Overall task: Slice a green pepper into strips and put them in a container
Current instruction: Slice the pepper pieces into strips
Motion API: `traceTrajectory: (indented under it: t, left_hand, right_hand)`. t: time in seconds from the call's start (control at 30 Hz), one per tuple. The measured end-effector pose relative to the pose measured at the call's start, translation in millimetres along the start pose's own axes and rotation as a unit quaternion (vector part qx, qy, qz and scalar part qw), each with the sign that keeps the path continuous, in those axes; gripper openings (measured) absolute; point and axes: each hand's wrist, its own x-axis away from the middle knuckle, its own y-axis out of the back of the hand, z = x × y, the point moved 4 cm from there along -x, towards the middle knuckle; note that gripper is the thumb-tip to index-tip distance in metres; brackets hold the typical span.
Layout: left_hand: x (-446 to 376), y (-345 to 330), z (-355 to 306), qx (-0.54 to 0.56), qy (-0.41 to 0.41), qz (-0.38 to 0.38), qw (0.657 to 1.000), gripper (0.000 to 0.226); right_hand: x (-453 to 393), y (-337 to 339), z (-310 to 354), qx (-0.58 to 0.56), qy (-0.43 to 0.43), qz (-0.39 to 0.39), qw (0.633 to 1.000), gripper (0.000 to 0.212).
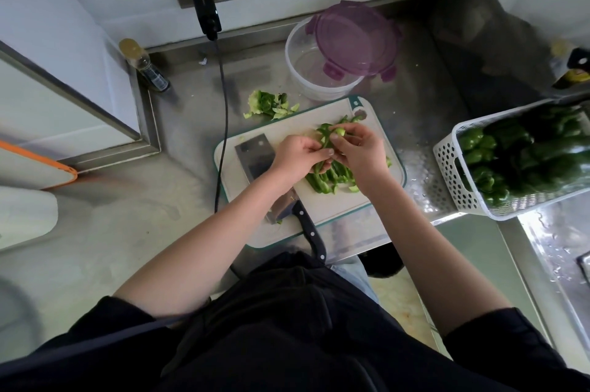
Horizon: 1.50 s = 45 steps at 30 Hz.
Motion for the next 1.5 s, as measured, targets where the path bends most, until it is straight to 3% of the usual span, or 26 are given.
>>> traceTrajectory:
  t: [0.13, 0.23, 0.3, 0.47, 0.53, 0.77, 1.13, 1.33, 1.43, 1.5]
  left_hand:
    - [4.9, 0.1, 7.1, 0.169, 0.069, 0.059, 0.981, 0.006]
    - [8.6, 0.5, 6.3, 0.226, 0.094, 0.068, 0.967, 0.007]
    - [9.3, -0.7, 6.6, 0.261, 0.106, 0.037, 0.959, 0.008]
    - [9.7, -13.7, 6.0, 0.303, 0.133, -0.068, 0.941, 0.006]
    - [10.8, -16.6, 5.0, 0.311, 0.149, -0.09, 0.934, 0.013]
    - [16.4, -15.7, 1.7, 0.368, 0.205, -0.02, 0.907, 0.016]
    - [25.1, -18.5, -3.6, 0.425, 0.271, 0.053, 0.862, 0.028]
    - [27.3, -18.7, -1.2, 0.457, 0.307, 0.051, 0.833, 0.04]
    - [24.5, -18.0, 0.0, 0.458, 0.306, 0.035, 0.834, 0.047]
    - [24.1, -17.6, -1.0, 0.441, 0.312, 0.023, 0.841, 0.037]
  right_hand:
    - [0.4, -1.0, -3.0, -0.072, -0.046, 0.061, 0.994, 0.006]
    - [0.9, -2.1, -4.4, -0.117, -0.092, 0.085, 0.985, 0.015]
    - [3.4, -3.0, -4.8, -0.114, -0.089, 0.052, 0.988, 0.015]
    - [17.1, -10.0, 0.1, 0.008, 0.025, -0.096, 0.995, 0.011]
    - [19.4, -12.2, -1.4, 0.01, 0.05, -0.113, 0.992, 0.012]
    - [19.1, -9.9, -3.2, -0.005, 0.063, -0.053, 0.997, 0.01]
    - [12.7, 0.1, -7.9, -0.172, 0.028, 0.093, 0.98, 0.015]
    - [14.4, 4.0, 8.7, 0.03, 0.132, 0.082, 0.987, 0.019]
    - [15.1, 1.0, 15.3, 0.184, 0.204, 0.048, 0.96, 0.032]
    - [18.0, -1.4, 18.5, 0.276, 0.249, 0.031, 0.928, 0.036]
